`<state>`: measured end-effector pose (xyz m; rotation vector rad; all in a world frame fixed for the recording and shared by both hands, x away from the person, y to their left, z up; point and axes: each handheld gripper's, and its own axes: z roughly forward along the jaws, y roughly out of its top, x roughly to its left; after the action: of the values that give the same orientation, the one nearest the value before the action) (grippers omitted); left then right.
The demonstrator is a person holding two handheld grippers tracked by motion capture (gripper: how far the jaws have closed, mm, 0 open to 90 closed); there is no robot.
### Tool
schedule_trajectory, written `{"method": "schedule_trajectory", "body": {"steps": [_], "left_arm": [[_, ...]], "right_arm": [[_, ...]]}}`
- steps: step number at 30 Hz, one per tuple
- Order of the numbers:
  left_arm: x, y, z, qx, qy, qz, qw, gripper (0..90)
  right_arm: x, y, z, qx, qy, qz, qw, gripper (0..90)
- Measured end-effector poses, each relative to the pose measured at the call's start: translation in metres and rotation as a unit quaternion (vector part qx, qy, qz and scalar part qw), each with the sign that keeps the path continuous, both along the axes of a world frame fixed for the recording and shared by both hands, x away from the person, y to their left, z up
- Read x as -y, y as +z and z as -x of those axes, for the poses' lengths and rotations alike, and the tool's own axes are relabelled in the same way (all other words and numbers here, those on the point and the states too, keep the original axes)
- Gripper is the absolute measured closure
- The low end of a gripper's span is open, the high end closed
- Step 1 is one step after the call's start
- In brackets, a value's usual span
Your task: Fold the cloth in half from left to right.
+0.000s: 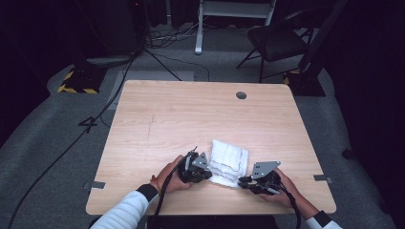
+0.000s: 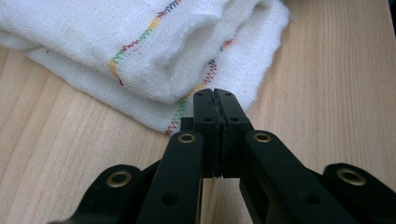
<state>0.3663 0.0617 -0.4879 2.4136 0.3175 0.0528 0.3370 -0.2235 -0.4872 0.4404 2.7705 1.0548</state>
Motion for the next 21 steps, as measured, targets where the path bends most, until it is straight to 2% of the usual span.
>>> {"method": "schedule_trajectory", "body": {"steps": [4,5,11,15,21], "left_arm": [[0.000,-0.002,-0.004,-0.004,-0.001,0.008,1.0000,88.1],[0.000,-0.003,-0.006,-0.004,-0.003,0.010,0.9999,88.2],[0.003,-0.002,-0.014,0.012,0.010,0.003,0.9999,88.2],[0.002,-0.002,-0.026,0.020,0.029,0.002,0.9994,88.1],[-0.002,-0.003,-0.043,0.021,0.054,0.008,0.9983,88.1]], "right_arm": [[0.001,-0.001,-0.005,0.001,-0.009,-0.001,1.0000,78.2],[0.002,-0.002,-0.008,-0.002,-0.021,-0.006,0.9998,78.3],[0.003,-0.002,-0.027,0.016,-0.050,-0.001,0.9986,78.3],[0.000,-0.002,-0.041,0.028,-0.063,0.002,0.9976,78.2],[-0.004,-0.004,-0.063,0.028,-0.083,-0.007,0.9961,78.2]]}}
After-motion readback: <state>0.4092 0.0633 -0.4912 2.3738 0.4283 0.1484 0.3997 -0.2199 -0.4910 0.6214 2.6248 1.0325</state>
